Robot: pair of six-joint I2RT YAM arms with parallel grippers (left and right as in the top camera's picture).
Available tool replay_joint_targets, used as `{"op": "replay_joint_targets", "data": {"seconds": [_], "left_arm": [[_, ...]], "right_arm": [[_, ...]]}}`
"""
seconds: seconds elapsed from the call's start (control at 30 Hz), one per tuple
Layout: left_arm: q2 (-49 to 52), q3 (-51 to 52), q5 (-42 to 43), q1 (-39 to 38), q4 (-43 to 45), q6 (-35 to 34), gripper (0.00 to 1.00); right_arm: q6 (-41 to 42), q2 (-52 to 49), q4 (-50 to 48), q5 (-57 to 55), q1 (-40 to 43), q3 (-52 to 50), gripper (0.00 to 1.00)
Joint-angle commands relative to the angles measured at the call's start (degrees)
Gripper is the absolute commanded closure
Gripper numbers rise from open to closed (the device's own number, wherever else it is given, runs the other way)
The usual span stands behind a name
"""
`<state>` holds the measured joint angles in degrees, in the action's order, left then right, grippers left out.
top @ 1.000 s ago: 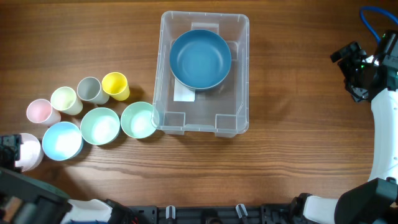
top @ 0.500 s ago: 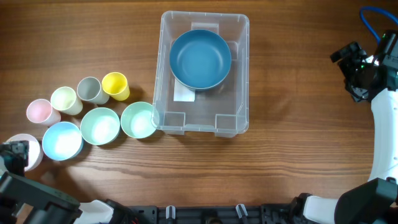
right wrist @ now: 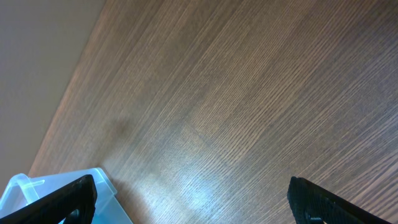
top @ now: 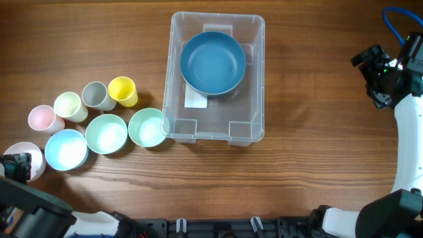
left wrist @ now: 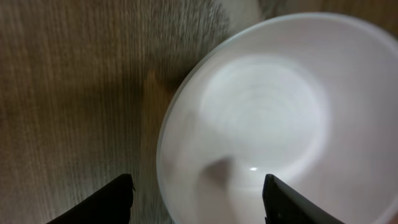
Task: Pack container
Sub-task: 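Carry the white cup with the left gripper into the container's front right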
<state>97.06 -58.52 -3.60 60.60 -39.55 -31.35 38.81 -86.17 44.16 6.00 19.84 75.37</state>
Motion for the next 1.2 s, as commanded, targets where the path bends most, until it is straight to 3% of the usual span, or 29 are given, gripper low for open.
{"op": "replay_joint_targets", "data": {"seconds": [0.0,0.07,0.1,0.17,0.23,0.27,0.6,0.8,0.9,1.0,1.17], "left_arm": [[2.3,0.1,-0.8,0.2,1.3,-0.6,0.34],[2.8,0.2,-0.8,0.2,2.0,-0.6,0.4],[3.0,0.2,-0.8,0.2,2.1,-0.6,0.48],[2.9,0.1,-0.8,0.2,2.1,-0.6,0.66],[2.9,-0.1,-0.8,0.2,2.1,-0.6,0.92],[2.8,-0.3,-0.3,0.2,1.9,-0.6,0.96],[-8.0,-14.8,2.6,0.1,-13.9,-2.9,0.96],[-20.1,-19.8,18.6,-4.6,-19.5,-2.2,0.96],[-25.6,-19.8,26.0,-15.0,-19.4,2.7,0.96],[-27.9,-19.8,26.0,-28.9,-17.9,7.6,0.96],[-25.6,-19.8,13.6,-57.4,-11.8,9.7,0.96]], "right_arm": [[0.6,-0.4,0.0,0.5,-0.1,0.3,0.0],[0.6,-0.4,0.0,0.5,-0.1,0.3,0.0],[0.6,-0.4,0.0,0.5,-0.1,0.3,0.0],[0.6,-0.4,0.0,0.5,-0.1,0.3,0.0],[0.6,-0.4,0.0,0.5,-0.1,0.3,0.0],[0.6,-0.4,0.0,0.5,-0.1,0.3,0.0],[0.6,-0.4,0.0,0.5,-0.1,0.3,0.01],[0.6,-0.4,0.0,0.5,-0.1,0.3,0.0],[0.6,-0.4,0.0,0.5,-0.1,0.3,0.0],[0.6,-0.4,0.0,0.5,-0.1,0.3,0.0],[0.6,-0.4,0.0,0.5,-0.1,0.3,0.0]]}}
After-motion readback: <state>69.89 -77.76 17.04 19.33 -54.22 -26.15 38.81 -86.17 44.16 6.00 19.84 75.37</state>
